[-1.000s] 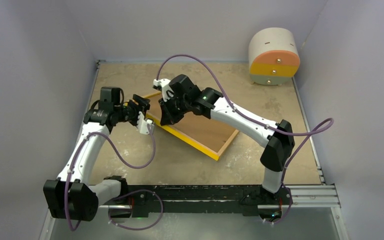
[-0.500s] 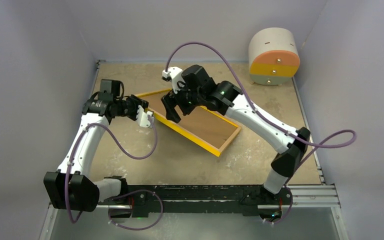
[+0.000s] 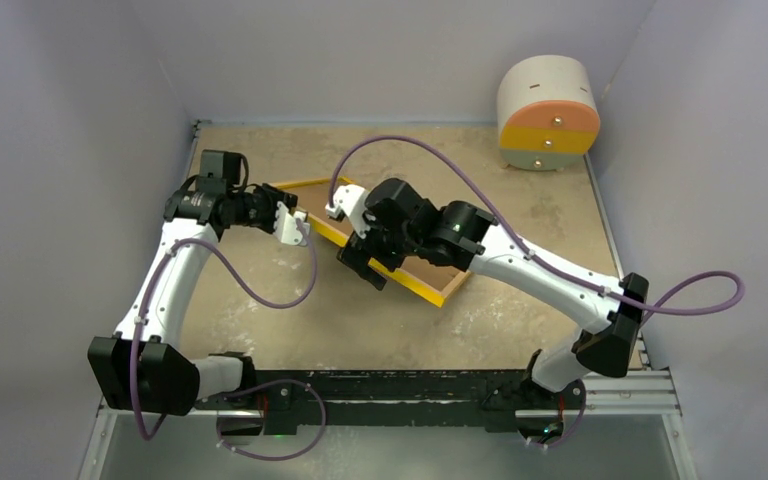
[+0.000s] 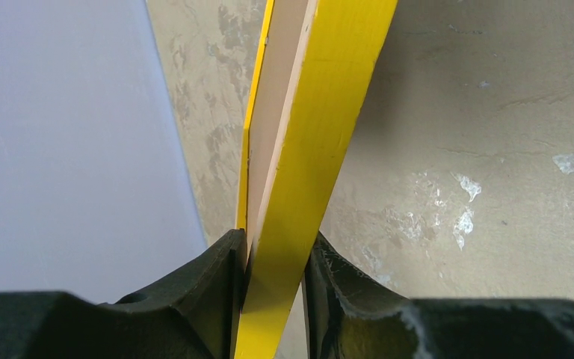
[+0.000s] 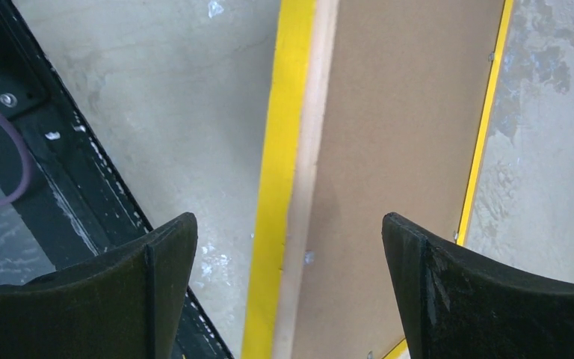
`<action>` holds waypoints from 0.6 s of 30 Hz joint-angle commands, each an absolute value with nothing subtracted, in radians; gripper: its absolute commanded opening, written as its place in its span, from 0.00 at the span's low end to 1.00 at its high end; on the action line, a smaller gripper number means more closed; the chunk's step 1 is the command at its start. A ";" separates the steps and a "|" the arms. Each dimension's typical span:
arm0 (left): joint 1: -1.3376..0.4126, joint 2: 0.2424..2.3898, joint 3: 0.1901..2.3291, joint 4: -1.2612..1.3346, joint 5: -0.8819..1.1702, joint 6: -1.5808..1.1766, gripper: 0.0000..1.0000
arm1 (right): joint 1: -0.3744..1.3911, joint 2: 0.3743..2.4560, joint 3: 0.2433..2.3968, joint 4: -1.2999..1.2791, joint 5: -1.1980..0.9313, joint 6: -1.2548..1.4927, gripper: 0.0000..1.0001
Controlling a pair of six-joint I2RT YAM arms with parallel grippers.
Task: Put the photo into the frame
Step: Turn over the photo frame at the center of the board.
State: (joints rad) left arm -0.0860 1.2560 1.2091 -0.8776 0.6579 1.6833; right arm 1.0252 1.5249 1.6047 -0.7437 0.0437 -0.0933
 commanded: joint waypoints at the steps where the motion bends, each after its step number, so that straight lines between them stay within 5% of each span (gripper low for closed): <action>1: -0.089 1.249 1.271 -0.842 0.719 1.634 0.31 | 1.076 1.529 1.580 -0.765 0.167 -0.144 0.94; 13: -0.089 1.248 1.266 -0.818 0.728 1.593 0.29 | 1.123 1.507 1.431 -0.646 0.484 -0.209 0.86; 18: -0.089 1.250 1.270 -0.815 0.730 1.572 0.28 | 1.135 1.526 1.421 -0.611 0.544 -0.244 0.75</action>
State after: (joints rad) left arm -0.0879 1.2587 1.2198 -0.8680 0.6762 1.6485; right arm 1.1213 1.5349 1.4231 -0.6720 0.4473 -0.1963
